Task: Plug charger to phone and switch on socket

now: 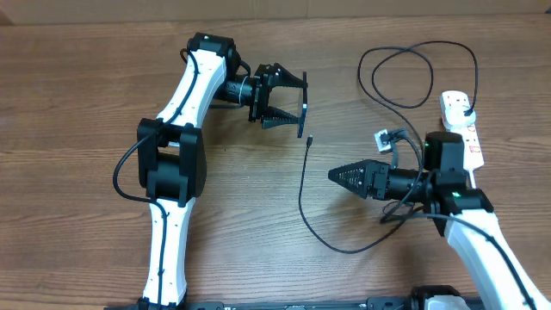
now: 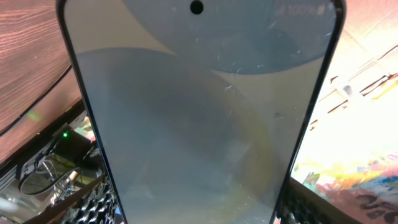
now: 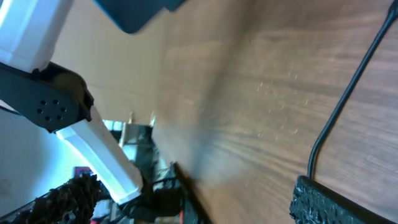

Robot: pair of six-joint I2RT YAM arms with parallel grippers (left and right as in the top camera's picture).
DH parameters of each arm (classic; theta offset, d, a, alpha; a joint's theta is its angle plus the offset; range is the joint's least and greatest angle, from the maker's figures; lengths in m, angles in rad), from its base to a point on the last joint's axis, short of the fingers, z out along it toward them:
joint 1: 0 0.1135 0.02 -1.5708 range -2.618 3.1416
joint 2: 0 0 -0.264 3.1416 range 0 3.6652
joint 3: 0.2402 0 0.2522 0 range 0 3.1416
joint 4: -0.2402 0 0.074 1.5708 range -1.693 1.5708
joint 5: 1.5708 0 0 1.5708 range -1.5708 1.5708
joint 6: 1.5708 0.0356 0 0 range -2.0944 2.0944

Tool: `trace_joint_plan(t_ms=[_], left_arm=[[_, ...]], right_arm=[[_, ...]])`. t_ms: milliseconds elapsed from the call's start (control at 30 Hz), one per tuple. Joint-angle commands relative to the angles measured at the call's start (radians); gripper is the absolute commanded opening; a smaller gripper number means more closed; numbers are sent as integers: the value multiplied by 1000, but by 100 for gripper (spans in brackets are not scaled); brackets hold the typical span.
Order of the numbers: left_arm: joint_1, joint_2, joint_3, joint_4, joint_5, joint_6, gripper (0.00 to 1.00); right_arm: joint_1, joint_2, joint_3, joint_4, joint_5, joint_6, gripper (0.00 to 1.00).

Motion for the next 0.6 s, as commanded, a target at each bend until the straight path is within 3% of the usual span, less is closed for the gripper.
trace_joint_plan(t_ms=[0, 133, 300, 567], left_arm=[[-5, -1, 28, -4, 52, -23, 72], [-5, -1, 28, -3, 52, -26, 73], [-5, -1, 28, -3, 51, -26, 73], [-5, -1, 28, -3, 51, -26, 73]], right_arm=[[21, 18, 24, -43, 39, -66, 100], [62, 17, 61, -185, 294, -66, 100], [149, 17, 249, -487, 689, -51, 100], [338, 17, 612, -818, 1186, 175, 99]])
